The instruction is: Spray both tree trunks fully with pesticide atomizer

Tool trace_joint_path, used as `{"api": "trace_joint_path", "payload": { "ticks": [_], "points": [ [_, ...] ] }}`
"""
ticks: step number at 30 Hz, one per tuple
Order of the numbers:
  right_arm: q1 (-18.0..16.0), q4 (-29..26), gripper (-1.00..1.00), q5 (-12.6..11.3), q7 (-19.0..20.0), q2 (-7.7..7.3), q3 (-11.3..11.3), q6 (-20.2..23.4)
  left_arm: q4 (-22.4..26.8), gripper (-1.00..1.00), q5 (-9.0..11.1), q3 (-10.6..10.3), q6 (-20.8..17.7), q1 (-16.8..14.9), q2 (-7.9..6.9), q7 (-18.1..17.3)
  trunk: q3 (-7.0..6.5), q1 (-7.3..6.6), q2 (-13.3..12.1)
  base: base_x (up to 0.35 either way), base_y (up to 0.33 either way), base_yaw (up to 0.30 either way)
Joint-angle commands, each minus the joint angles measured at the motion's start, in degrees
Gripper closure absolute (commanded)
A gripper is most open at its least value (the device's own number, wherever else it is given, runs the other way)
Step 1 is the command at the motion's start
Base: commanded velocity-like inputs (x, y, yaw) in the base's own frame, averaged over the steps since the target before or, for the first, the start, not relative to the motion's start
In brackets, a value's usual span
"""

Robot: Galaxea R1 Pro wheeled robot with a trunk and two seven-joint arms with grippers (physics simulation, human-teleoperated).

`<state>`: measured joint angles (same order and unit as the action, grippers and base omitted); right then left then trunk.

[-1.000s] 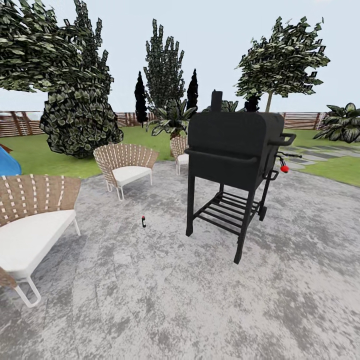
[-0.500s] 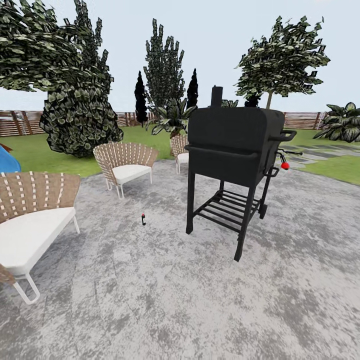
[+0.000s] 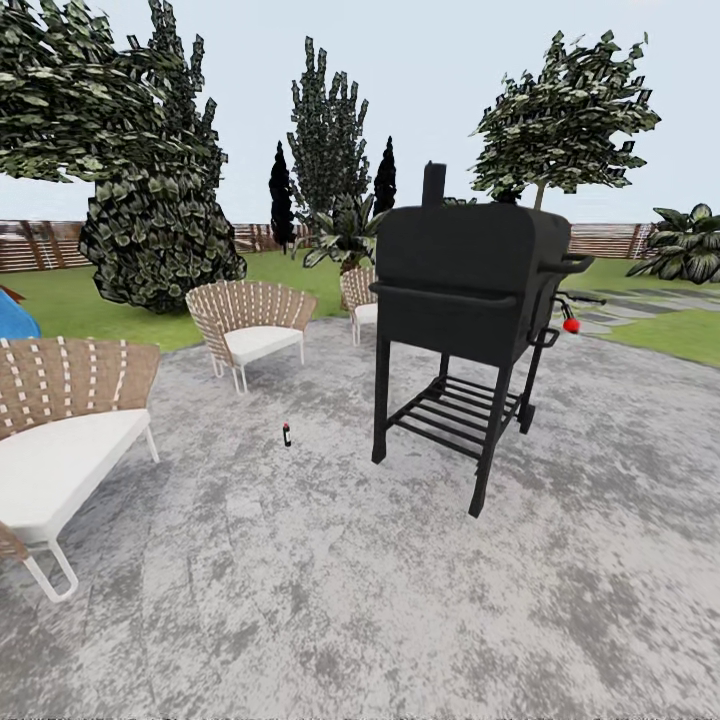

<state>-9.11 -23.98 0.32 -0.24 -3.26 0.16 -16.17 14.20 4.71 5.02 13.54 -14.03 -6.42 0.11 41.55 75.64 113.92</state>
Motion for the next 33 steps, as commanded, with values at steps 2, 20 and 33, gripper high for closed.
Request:
{"api": "trace_joint_path", "payload": {
  "ticks": [2,20,33],
  "points": [
    [0.0,0.1,-1.00,0.0,0.0,0.00,0.0,-0.2,0.0,-1.00,0.5,-0.1,0.2,0.0,0.00,0.0,0.42,0.44,0.8,0.000,0.000,0.000],
    [0.0,0.1,-1.00,0.0,0.0,0.10,0.0,-0.2,0.0,-1.00,0.5,-0.1,0.2,0.0,0.00,0.0,4.39,4.39,8.1,0.000,0.000,0.122],
    [0.0,0.1,-1.00,0.0,0.0,0.10,0.0,-0.2,0.0,-1.00,0.5,-0.1,0.2,0.0,0.00,0.0,7.54,7.25,13.3,0.000,0.000,0.185]
  ]
}}
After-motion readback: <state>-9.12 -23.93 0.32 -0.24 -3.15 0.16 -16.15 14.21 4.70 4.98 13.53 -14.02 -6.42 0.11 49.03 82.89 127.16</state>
